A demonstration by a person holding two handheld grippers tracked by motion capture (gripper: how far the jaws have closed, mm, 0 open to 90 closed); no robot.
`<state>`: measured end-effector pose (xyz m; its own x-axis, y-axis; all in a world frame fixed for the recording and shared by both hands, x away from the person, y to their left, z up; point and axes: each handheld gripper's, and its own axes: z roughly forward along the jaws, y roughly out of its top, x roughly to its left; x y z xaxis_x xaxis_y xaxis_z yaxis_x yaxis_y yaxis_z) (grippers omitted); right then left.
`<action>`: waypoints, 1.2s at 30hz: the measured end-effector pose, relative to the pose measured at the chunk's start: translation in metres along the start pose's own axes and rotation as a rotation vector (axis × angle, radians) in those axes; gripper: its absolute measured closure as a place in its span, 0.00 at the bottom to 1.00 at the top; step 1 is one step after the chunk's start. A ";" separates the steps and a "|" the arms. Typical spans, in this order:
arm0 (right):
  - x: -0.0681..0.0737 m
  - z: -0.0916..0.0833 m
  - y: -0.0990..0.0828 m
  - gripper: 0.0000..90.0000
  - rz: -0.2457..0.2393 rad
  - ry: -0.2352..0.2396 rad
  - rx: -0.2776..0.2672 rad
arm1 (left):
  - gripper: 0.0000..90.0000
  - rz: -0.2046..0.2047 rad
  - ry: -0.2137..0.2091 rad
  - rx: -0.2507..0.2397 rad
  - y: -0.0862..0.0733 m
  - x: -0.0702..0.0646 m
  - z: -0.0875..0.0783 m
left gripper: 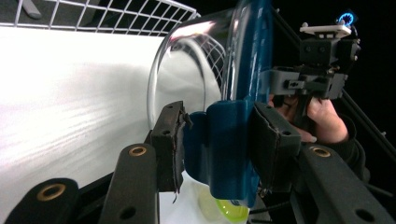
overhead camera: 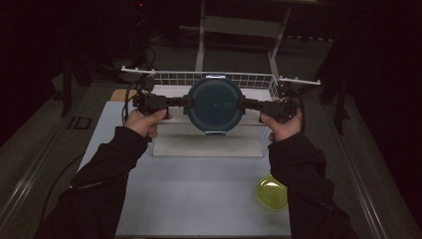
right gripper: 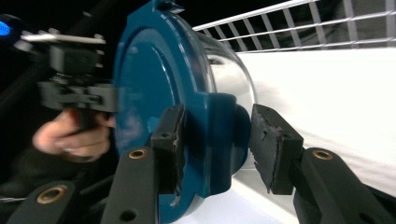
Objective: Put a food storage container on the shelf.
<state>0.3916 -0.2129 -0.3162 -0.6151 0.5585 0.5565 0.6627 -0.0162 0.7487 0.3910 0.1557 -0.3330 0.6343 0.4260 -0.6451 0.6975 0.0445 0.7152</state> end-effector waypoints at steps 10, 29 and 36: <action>0.003 0.005 0.007 0.74 -0.009 -0.125 -0.007 | 0.60 -0.117 0.002 -0.005 0.005 0.016 0.007; -0.007 0.023 0.016 0.69 0.048 -0.188 -0.021 | 0.50 -0.163 0.052 -0.006 0.014 0.033 0.016; -0.006 0.024 0.014 0.65 0.046 -0.184 -0.021 | 0.44 -0.022 0.189 -0.017 0.016 0.015 0.015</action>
<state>0.4150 -0.1965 -0.3175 -0.4947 0.6987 0.5168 0.6782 -0.0613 0.7323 0.4164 0.1494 -0.3351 0.5444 0.5868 -0.5995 0.7036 0.0696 0.7071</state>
